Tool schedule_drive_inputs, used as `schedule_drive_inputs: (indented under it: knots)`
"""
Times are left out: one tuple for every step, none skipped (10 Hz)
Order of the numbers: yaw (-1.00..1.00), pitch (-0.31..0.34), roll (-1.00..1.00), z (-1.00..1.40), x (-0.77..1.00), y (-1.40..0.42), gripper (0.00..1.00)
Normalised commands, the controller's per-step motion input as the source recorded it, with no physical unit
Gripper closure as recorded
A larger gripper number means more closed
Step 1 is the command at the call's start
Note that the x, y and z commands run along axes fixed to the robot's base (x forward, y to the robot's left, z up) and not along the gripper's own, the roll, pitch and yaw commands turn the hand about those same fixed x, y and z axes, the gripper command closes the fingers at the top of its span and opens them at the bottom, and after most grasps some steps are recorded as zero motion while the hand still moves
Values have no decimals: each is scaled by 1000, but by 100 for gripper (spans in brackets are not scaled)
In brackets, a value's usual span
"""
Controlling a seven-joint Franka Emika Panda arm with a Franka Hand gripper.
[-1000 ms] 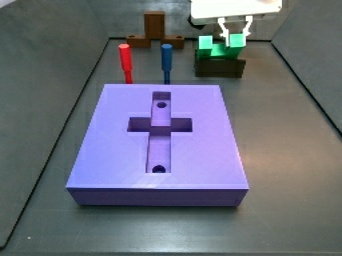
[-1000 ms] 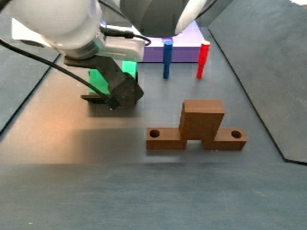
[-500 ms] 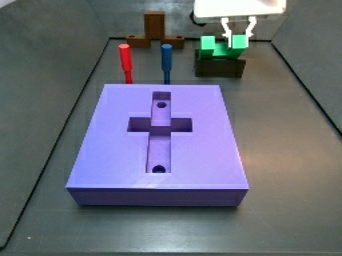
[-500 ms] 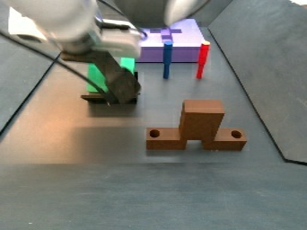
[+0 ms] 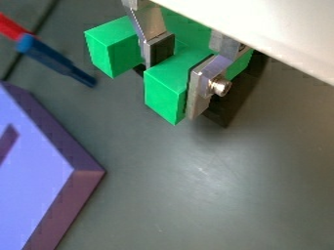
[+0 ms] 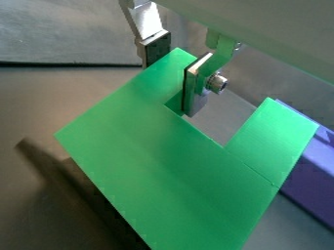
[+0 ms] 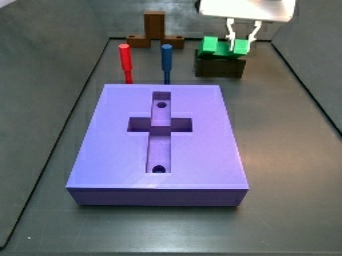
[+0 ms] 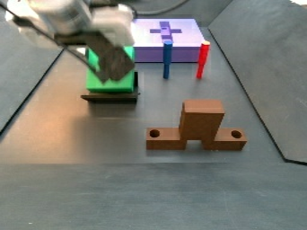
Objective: Pick up the green object. Move up. Place the green object on the fixture. Regrasp the green object. Move to above the board. Insert the green object.
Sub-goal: Place the green object on the fixture, then regrasp the green object.
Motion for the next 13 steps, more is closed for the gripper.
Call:
schedule_drive_inputs:
  knots:
    - [0, -403, -277, -146, 0, 157, 100]
    - [0, -131, -94, -43, 0, 80, 100]
    - [0, -23, 0, -31, 0, 0, 100]
    - [0, 0, 0, 0, 0, 0, 100]
    - [0, 0, 0, 0, 0, 0, 0]
    - [11, -20, -20, 0, 0, 0, 0]
    - [126, -371, -46, 283, -137, 231, 0]
    - [180, -560, 14, 757, -217, 169, 0]
    - [294, -583, 197, 897, -340, 74, 0]
    - [257, -531, 523, 754, -409, 0, 0]
    - [266, -454, 697, 651, -377, 0, 0]
    - [340, -386, 866, 500, -257, -54, 0]
    - [403, -151, 969, 457, -123, -83, 0]
